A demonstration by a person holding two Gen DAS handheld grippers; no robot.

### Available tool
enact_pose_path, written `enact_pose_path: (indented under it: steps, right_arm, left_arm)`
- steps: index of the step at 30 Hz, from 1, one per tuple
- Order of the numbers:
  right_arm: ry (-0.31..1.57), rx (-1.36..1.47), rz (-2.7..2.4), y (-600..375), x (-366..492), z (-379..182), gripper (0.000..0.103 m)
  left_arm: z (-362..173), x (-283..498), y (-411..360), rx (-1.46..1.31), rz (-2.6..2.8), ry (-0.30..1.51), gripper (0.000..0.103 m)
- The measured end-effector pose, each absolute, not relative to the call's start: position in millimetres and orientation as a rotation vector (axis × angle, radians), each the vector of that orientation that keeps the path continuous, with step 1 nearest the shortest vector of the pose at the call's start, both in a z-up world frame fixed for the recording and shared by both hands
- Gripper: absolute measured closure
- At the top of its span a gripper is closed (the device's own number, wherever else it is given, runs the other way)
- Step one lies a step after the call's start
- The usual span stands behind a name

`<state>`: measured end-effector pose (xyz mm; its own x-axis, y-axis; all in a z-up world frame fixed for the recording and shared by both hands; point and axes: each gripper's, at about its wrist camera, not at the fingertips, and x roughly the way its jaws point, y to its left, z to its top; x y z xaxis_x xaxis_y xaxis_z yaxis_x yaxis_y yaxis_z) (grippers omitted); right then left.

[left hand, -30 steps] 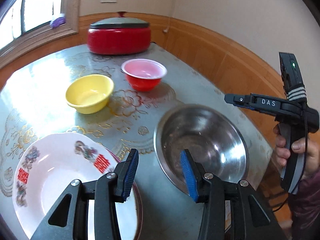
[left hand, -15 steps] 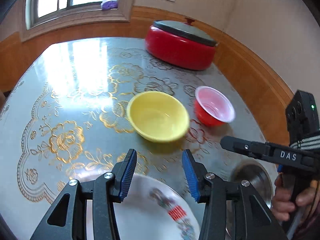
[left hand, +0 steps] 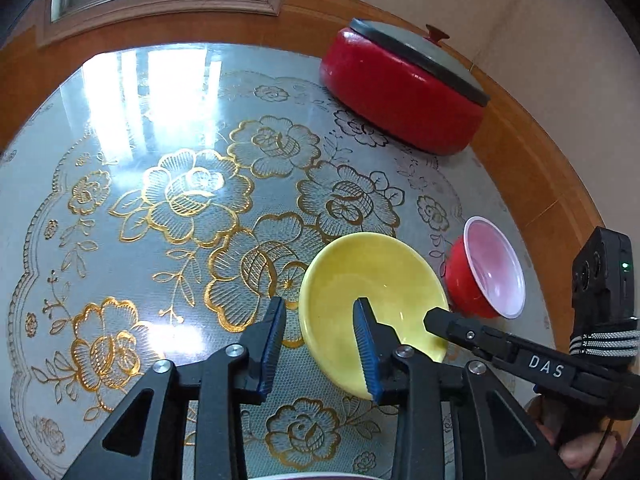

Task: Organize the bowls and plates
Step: 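Grasp the rim of the yellow bowl with both grippers, then lift the yellow bowl, lower it into the steel bowl, open grippers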

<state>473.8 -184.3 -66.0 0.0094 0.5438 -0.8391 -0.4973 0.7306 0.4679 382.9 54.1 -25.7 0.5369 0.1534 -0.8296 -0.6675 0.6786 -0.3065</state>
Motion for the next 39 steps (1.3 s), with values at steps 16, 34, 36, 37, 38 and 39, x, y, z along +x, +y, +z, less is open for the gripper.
enact_pose_path:
  steps: [16,34,36,37,38,39]
  right_arm:
    - [1.136,-0.009,0.913,-259.3,428.6,-2.3,0.094]
    - [1.162,0.010,0.759,-417.7,381.0,-8.4,0.093]
    - [1.187,-0.003,0.731,-420.2,378.5,-17.0,0.092]
    - [1.193,-0.014,0.716,-420.6,377.8,-20.5,0.092]
    - [1.200,-0.024,0.703,-421.9,377.5,-24.0,0.092]
    - [1.206,-0.032,0.686,-422.4,377.7,-26.4,0.092]
  left_arm:
    - [21.5,349.4,-24.3,-0.580,0.416,0.781,0.090]
    - [13.2,354.8,-172.8,-0.350,0.158,0.856,0.090]
    - [5.2,360.9,-177.6,-0.336,0.155,0.885,0.090]
    - [2.9,360.9,-182.5,-0.324,0.154,0.896,0.090]
    - [-0.3,362.5,-184.5,-0.316,0.151,0.907,0.090]
    - [-3.5,363.8,-185.9,-0.316,0.144,0.921,0.090]
